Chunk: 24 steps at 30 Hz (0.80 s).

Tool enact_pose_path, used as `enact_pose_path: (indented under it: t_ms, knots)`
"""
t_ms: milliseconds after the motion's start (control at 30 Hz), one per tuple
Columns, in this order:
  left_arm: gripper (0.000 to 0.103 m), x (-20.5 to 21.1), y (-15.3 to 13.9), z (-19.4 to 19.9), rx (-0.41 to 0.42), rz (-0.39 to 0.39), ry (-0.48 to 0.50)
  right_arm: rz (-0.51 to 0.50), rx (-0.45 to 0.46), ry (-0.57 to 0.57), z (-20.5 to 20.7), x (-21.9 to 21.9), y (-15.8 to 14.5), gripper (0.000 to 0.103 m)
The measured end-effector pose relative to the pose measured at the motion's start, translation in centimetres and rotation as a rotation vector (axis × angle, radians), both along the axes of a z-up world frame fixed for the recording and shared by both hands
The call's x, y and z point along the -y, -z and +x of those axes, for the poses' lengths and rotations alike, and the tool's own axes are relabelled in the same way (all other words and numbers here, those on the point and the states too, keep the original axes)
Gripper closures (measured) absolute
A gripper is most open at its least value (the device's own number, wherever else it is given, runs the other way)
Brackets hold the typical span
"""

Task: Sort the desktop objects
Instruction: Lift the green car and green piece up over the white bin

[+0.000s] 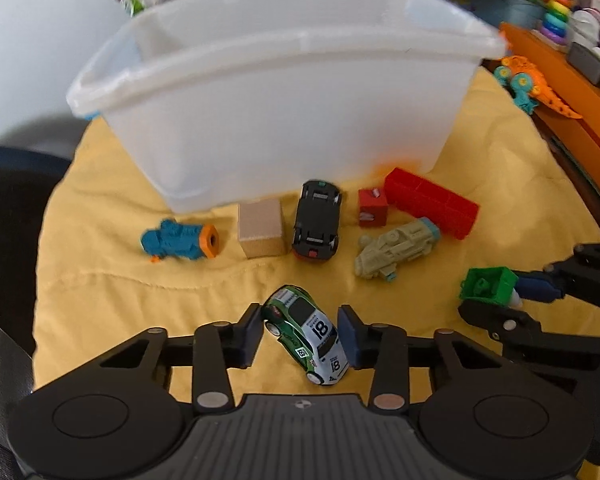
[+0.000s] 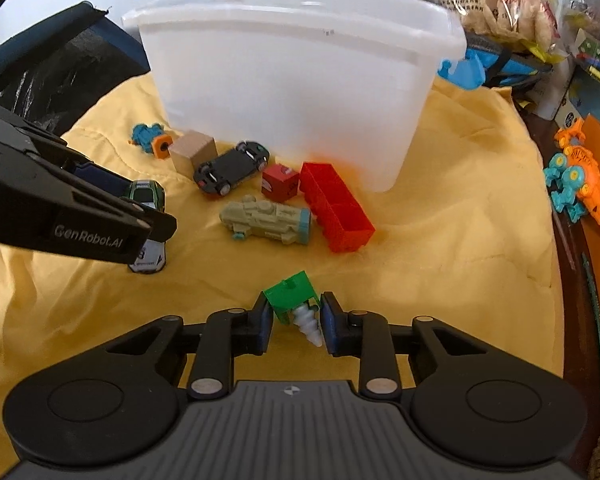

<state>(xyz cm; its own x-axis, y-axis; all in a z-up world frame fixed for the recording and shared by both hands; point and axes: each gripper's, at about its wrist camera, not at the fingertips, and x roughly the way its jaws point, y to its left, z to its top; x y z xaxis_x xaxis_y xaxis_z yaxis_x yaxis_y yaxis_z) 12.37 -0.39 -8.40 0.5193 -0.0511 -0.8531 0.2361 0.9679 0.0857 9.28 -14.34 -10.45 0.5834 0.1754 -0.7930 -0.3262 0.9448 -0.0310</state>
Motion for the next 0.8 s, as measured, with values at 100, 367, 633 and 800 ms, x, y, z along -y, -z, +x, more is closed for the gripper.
enact_pose_path:
  t_ms: [100,367,633,800]
  knots:
    - [0.062,0.3,-1.1,-1.0,0.053,0.035,0.018,-0.004,0.024,-0.001,-0.2,-0.3,-0.9,0.074]
    - [0.068,0.7,-3.2,-2.4,0.161,0.079,0.066,0.011,0.071,0.014,-0.4,-0.8,-3.6,0.074]
    - [0.068,0.3,-6.0,-3.0,0.239,0.077,0.071,0.037,0.135,0.015,-0.4,-1.1,-7.1,0.074]
    - [0.068,-0.1,-8.6,-3.0,0.299,0.072,0.076,0.042,0.184,0.011,-0.1,-1.1,-9.5,0.074]
